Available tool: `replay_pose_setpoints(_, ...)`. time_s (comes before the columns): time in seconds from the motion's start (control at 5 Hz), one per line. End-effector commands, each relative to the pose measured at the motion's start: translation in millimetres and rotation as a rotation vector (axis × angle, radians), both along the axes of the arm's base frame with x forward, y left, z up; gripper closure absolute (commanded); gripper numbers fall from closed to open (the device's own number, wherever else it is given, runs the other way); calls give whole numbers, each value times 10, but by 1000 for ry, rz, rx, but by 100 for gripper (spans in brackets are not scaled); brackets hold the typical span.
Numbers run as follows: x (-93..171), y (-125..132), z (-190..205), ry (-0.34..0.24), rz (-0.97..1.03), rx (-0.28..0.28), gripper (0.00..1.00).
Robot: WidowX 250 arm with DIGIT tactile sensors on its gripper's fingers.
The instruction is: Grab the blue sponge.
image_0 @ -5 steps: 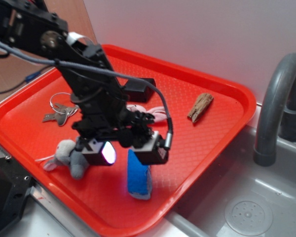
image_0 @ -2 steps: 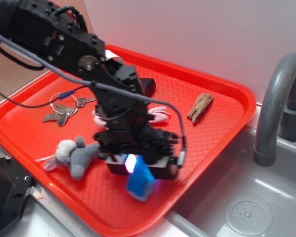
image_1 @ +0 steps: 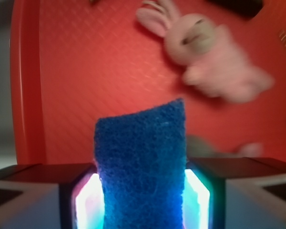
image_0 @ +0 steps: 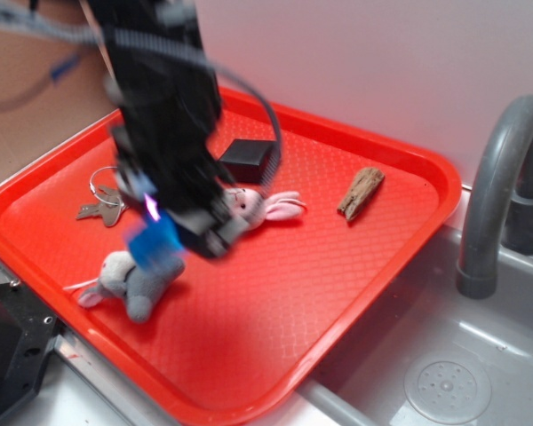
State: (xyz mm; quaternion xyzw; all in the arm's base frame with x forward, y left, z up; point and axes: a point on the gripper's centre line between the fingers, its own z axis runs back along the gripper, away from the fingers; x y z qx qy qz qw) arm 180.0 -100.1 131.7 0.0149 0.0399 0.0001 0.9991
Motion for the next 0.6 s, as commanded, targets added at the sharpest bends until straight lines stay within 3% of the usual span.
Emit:
replay_pose_setpoints(0.0, -54, 560, 1178, -160, 43, 183, 100)
replay_pose_setpoints(0.4, -105, 886, 1265, -391, 51, 59, 100)
